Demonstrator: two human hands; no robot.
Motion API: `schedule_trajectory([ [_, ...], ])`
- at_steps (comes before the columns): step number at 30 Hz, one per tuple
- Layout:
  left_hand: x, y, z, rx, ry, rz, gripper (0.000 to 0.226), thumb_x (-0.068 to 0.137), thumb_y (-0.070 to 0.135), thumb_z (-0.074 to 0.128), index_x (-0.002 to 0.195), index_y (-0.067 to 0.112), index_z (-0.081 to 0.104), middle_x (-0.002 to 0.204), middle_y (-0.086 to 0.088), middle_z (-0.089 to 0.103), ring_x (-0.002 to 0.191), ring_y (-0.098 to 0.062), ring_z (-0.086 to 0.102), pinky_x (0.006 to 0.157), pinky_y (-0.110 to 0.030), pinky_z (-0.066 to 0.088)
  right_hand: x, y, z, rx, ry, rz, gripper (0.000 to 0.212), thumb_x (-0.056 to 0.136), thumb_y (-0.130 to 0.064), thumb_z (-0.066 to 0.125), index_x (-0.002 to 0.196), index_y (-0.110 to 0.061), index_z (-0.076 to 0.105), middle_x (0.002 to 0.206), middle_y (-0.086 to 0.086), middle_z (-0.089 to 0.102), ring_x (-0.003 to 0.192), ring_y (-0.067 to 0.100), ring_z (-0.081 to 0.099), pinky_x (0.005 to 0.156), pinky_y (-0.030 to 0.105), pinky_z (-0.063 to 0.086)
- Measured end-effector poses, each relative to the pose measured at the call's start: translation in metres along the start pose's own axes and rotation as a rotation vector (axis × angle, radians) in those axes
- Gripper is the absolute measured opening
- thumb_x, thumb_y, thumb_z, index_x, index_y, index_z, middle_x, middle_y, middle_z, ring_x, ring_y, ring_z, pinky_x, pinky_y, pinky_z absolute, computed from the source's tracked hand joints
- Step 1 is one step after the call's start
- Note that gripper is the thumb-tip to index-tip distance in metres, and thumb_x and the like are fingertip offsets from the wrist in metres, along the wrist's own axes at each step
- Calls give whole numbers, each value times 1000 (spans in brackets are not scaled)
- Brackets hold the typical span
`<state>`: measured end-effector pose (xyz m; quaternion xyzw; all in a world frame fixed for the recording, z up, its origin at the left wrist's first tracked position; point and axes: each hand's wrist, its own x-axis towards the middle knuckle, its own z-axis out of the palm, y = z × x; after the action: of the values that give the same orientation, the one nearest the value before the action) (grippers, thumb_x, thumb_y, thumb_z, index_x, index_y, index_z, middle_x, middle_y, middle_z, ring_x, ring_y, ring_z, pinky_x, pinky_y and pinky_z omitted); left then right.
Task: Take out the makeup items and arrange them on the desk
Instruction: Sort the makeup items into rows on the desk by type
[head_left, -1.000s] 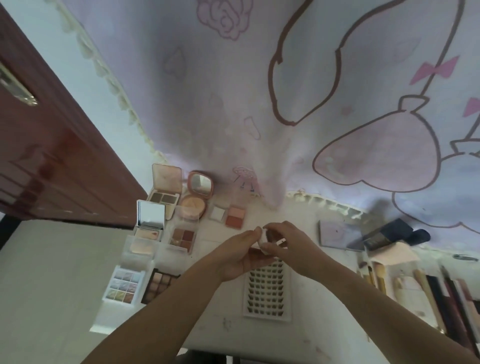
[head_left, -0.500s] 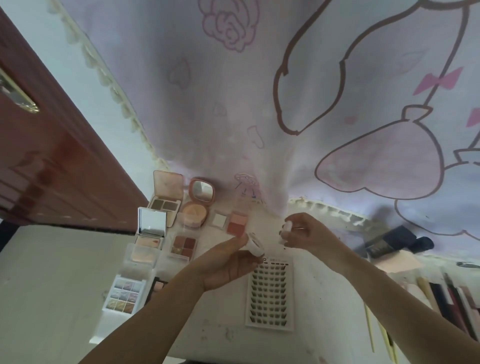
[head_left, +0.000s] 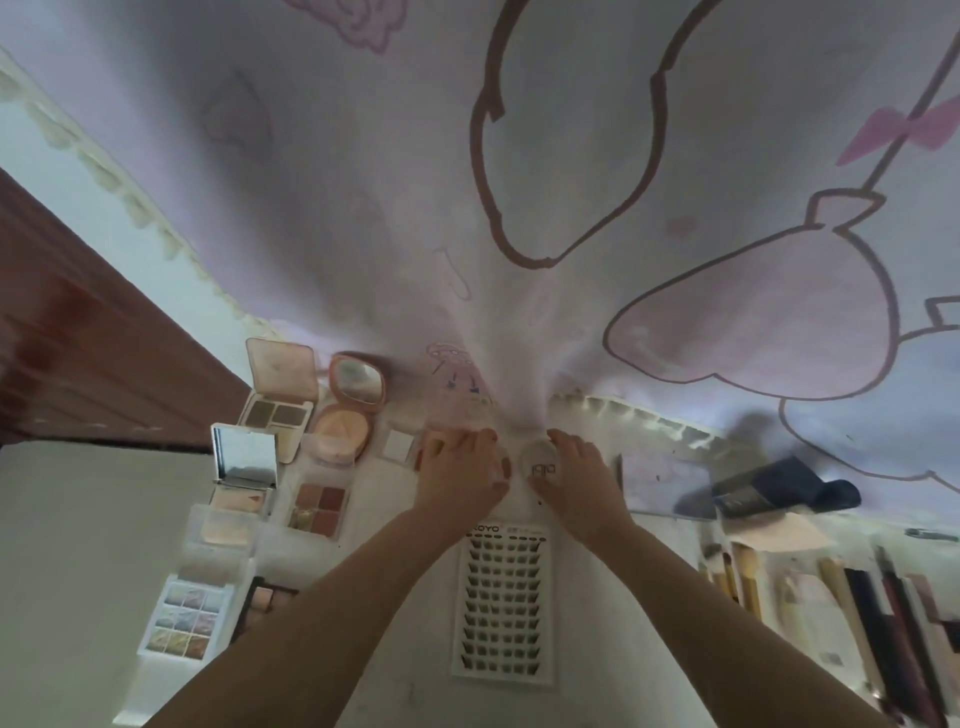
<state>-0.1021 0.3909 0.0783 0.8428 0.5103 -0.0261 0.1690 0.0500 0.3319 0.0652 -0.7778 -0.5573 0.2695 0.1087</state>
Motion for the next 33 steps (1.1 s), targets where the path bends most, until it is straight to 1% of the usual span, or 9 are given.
schedule_trajectory([
  [4,6,-7,8,194,27,30,50,87,46,53,128,18,42,134,2,47,129,-21,34,99,-33,26,9,-1,1,-193,8,-95,55,91,-37,54,139,-15,37,138,4,40,125,24,38,101,33,37],
  [9,10,-8,9,269,59,-18,58,86,51,53,130,14,39,133,-5,42,123,-24,36,99,-32,30,11,-4,-9,-35,-41,-116,63,90,-40,56,143,-16,31,142,3,36,129,23,36,104,34,36],
  [11,7,-6,6,252,99,-15,57,81,49,61,124,13,44,125,-6,47,115,-26,44,94,-33,36,6,7,-30,-8,-30,-111,56,92,-37,54,141,-18,35,143,1,37,128,20,40,103,32,37],
  [14,-4,2,6,187,249,80,48,53,35,84,88,13,61,89,-6,61,80,-27,59,67,-36,50,-3,41,-64,-150,-47,-54,31,94,-26,52,123,-18,50,132,1,45,114,18,48,94,30,43],
  [17,-19,25,21,-14,287,213,41,56,25,83,90,14,62,88,-4,63,82,-27,62,69,-37,54,-20,71,-75,-363,-135,-48,33,91,-26,53,123,-17,48,132,3,42,117,20,46,97,33,43],
  [21,-29,68,28,-248,51,267,32,89,20,54,120,14,54,114,-4,56,109,-23,50,92,-35,44,-31,81,-65,-564,-134,-121,48,86,-27,63,127,-20,41,132,0,41,119,18,45,101,28,38],
  [26,-22,97,21,-645,-191,55,38,98,17,39,135,9,46,128,-11,53,118,-23,49,103,-30,37,-28,72,-67,-600,-120,-215,55,85,-35,63,131,-19,37,131,4,44,118,21,45,102,31,38],
  [30,-21,92,-10,-1389,-457,-344,32,97,35,46,116,12,59,121,-19,60,104,-28,59,99,-38,44,-36,40,-80,-161,-79,-209,49,79,-36,68,121,-20,48,118,-2,52,107,16,54,90,31,51],
  [33,-35,75,-31,-1869,-765,-467,58,77,52,65,118,11,58,112,-26,61,101,-40,60,99,-47,44,-54,10,-97,163,-64,-172,44,76,-32,73,113,-24,50,108,-11,54,92,5,60,77,19,53],
])
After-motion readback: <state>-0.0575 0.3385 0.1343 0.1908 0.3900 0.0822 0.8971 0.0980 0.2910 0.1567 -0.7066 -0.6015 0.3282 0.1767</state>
